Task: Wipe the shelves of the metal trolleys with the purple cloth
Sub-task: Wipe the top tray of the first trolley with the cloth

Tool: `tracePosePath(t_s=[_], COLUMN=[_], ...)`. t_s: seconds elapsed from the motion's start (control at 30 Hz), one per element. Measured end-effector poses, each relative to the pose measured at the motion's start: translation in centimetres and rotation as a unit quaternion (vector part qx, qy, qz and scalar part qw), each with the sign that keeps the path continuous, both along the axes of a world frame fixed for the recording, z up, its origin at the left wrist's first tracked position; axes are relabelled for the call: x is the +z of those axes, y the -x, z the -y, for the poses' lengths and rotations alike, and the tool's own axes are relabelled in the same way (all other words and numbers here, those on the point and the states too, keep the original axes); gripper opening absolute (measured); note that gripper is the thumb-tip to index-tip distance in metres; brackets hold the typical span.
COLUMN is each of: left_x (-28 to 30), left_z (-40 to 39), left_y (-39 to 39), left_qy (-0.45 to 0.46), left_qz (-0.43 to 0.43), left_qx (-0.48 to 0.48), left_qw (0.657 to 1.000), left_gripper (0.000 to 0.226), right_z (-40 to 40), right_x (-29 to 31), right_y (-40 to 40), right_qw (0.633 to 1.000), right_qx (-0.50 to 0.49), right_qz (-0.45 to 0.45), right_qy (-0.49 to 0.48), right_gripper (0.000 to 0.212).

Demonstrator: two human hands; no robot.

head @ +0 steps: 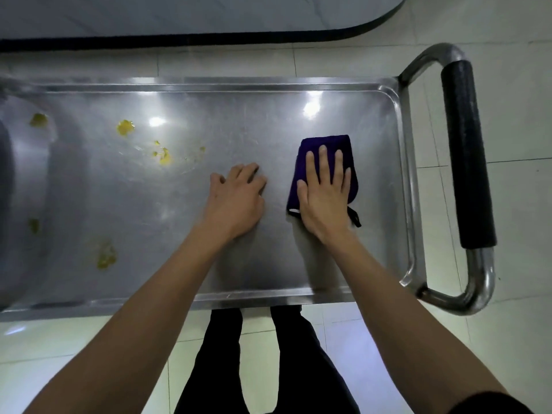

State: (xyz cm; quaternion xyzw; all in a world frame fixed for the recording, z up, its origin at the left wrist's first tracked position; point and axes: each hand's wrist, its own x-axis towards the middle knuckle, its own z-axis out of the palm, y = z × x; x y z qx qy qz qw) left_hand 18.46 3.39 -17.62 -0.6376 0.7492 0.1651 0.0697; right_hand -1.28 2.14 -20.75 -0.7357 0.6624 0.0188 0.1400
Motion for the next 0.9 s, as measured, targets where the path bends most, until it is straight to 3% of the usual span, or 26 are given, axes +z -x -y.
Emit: tracePosePath(t_s=[0.17, 0.5, 0.9], left_x=[0.7, -0.2, 0.0], left_z=[-2.7, -6.3, -7.2], left_y=[-5.1, -11.0, -10.5], left_qy=[0.051, 0.01, -0.003], left_qz=[-0.024, -0.029, 0.033], left_qx=[0.039, 0.01, -0.003], left_qw=[0.998, 0.999, 0.999], left_gripper=[0.043, 0.052, 0.063], right_z=[-1.3, -4.4, -4.4], right_x=[-0.2, -0.9, 0.2], right_y=[-5.4, -15.7, -11.9], right_qw=[1.0, 0.994, 0.995], right_qx=[0.025, 0.112, 0.099], right_qz=[0.004, -0.008, 0.028], right_qy=[0.007, 0.02, 0.003], right_gripper=[0.061, 0.061, 0.06])
